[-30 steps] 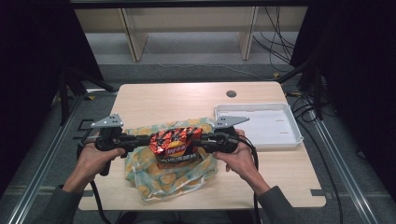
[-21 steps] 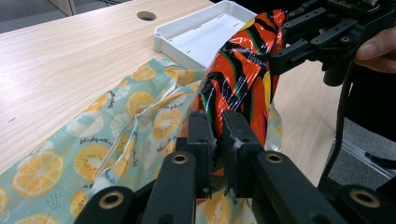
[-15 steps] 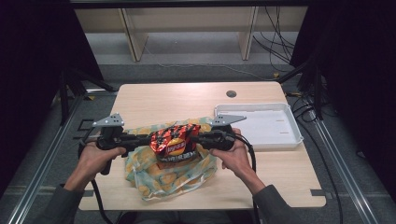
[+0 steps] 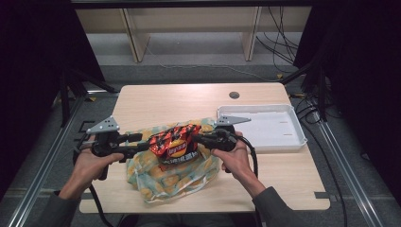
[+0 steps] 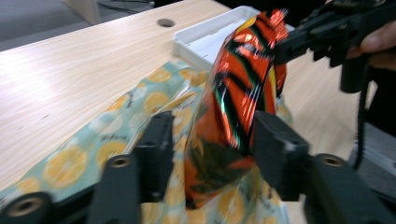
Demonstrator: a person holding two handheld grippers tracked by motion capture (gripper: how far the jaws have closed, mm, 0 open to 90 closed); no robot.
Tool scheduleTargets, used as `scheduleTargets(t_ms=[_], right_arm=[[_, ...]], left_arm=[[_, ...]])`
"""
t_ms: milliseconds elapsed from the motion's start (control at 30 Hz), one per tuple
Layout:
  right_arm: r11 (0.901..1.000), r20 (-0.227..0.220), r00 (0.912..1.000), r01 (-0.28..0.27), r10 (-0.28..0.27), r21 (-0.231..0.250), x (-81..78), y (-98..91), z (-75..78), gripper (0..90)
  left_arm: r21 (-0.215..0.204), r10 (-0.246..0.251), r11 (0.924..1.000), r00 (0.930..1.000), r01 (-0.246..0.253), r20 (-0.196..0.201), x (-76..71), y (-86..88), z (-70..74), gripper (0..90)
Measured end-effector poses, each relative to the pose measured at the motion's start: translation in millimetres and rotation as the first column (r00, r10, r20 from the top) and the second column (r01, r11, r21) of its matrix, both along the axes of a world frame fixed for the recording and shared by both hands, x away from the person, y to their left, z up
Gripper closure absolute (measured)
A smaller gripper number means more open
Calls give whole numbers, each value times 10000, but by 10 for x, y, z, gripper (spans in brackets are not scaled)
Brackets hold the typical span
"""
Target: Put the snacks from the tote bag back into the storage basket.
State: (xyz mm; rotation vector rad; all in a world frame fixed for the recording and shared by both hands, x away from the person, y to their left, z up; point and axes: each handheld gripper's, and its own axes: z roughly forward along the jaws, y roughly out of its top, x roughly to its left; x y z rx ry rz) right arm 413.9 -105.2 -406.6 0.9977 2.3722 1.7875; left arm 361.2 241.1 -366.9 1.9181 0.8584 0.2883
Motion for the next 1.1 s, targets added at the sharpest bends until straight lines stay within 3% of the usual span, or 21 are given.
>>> scheduleTargets(t_ms=[67,100,133,167,233,267,333,400,433,500,700,733,767,800,867,900,1100], right_arm=[[9999,-168,9998,120,-118,106,-2,-10,-11,900],[9998,14,10000,-37,36,173,23,-21,-20,900],[9997,-247,9997,77,-71,241,12,-23,-17,900],[9996,-233,9997,54,-48,272,12,-24,-22,900],[9994,-103,9999,-46,50,333,20,-27,-32,900],[9991,-271,9996,-30,42,426,6,-27,-25,900],[9990,-76,9999,-81,84,449,16,-22,-23,900],[9984,-337,9994,-108,127,564,-2,-14,-12,900],[9982,-365,9992,-133,155,587,-11,-9,-4,900],[9976,-352,9992,-180,204,664,-23,0,7,900],[9960,-193,9993,-301,318,843,-78,58,61,900],[9955,-16,9991,-415,418,850,-78,66,72,900],[9940,-5,9988,-490,493,978,-86,78,87,900],[9930,-29,9983,-569,575,1033,-97,83,109,900],[9916,43,9979,-644,644,1126,-113,104,146,900],[9913,-21,9979,-647,654,1145,-127,113,166,900],[9871,302,9954,-940,909,1296,-156,167,285,900]], left_arm=[[-12,255,9997,9996,-255,129,-87,23,-48,408],[72,369,9993,9991,-371,202,-123,33,-75,391],[357,480,9982,9983,-492,327,-158,41,-106,390],[673,612,9957,9970,-643,467,-198,43,-147,385],[883,698,9933,9961,-745,547,-262,60,-229,364],[833,824,9928,9956,-858,438,-294,74,-282,362],[917,1066,9899,9941,-1082,220,-330,107,-397,344],[1075,1099,9880,9939,-1106,120,-337,125,-467,340],[1432,1091,9838,9940,-1082,20,-344,154,-487,340],[1302,1446,9810,9895,-1441,58,-352,146,-527,298],[2176,1604,9630,9870,-1587,100,-371,204,-647,281],[2061,1636,9649,9864,-1629,138,-373,211,-670,280],[2268,1618,9609,9868,-1588,54,-385,233,-668,277],[2130,1740,9619,9847,-1716,78,-394,232,-685,276],[2276,1833,9572,9831,-1790,22,-409,262,-703,272],[2114,1886,9595,9820,-1859,76,-411,265,-729,268],[2604,1827,9505,9828,-1697,-263,-447,315,-781,262]])
